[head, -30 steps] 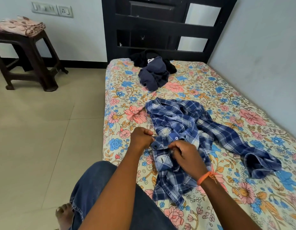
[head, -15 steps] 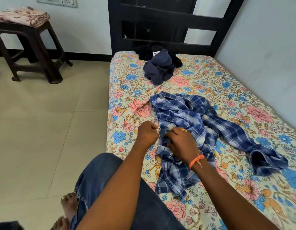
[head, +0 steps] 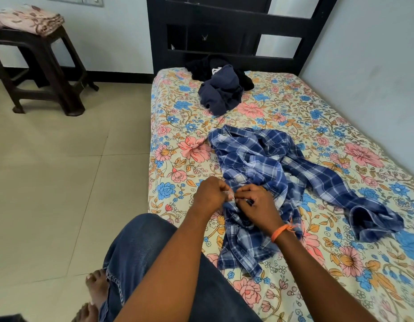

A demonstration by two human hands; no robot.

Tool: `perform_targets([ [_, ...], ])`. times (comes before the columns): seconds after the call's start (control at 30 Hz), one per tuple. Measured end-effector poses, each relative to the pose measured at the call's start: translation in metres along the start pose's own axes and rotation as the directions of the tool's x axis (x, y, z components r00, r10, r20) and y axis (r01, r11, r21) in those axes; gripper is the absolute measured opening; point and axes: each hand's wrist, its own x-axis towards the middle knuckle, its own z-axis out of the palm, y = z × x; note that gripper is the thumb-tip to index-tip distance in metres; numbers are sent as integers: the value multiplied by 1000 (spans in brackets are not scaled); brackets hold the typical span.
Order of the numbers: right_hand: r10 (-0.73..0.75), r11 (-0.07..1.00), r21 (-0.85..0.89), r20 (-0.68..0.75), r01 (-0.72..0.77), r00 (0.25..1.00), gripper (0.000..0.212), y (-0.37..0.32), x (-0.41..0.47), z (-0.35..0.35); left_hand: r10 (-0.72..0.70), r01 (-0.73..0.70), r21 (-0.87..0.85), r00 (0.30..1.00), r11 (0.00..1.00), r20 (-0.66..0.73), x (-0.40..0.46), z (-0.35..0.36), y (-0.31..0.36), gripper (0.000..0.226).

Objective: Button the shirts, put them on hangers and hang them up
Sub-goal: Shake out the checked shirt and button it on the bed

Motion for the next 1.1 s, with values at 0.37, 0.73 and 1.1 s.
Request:
perform_targets([
  [0.37, 202, 962, 171, 73, -212, 977, 17, -6, 8, 5, 82, -72, 264, 996, 962, -26, 11, 4, -4, 16],
  [0.73, 160, 979, -115, -83, -169, 984, 10, 1, -6, 24, 81, -95, 469, 995, 878, 50, 12, 16, -2, 18],
  [1.1, 247, 969, 13, -25, -247, 969, 11, 0, -3, 22, -347, 389, -146, 905, 910, 247, 14, 4, 6, 16],
])
